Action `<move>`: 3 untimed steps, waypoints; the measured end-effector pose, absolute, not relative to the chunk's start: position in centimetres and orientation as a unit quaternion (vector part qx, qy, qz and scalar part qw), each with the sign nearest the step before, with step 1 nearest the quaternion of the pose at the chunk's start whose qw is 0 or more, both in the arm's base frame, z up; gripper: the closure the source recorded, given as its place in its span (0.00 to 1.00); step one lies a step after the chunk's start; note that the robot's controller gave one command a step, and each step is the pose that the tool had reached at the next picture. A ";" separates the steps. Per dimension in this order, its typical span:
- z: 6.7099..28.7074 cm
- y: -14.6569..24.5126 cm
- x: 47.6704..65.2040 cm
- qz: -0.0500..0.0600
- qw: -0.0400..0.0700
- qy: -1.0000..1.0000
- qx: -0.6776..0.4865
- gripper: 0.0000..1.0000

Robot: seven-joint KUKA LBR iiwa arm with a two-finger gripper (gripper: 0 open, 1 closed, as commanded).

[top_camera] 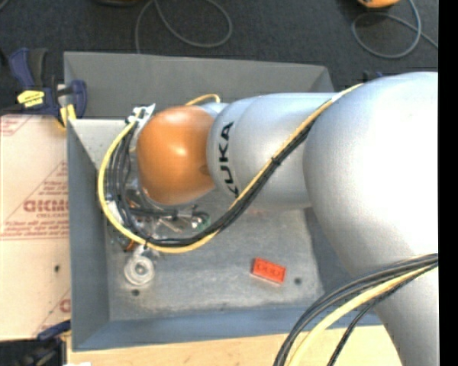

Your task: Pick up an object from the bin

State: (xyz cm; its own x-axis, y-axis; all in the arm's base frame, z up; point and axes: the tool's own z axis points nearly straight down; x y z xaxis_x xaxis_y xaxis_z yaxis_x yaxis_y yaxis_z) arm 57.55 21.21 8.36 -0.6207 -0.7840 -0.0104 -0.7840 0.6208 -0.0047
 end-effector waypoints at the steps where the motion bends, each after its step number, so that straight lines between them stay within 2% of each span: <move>1: 8.9 21.2 57.5 0.000 0.005 0.900 -0.435 1.00; 3: 10.1 21.2 57.5 0.001 0.006 0.901 -0.434 1.00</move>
Offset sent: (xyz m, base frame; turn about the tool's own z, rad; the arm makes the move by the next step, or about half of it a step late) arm -0.0001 0.0001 0.0145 0.0000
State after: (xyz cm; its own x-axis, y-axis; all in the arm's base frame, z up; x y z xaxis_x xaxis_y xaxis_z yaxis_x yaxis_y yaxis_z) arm 57.55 21.19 10.07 -0.6241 -0.7813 -0.0108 -0.7813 0.6241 -0.0041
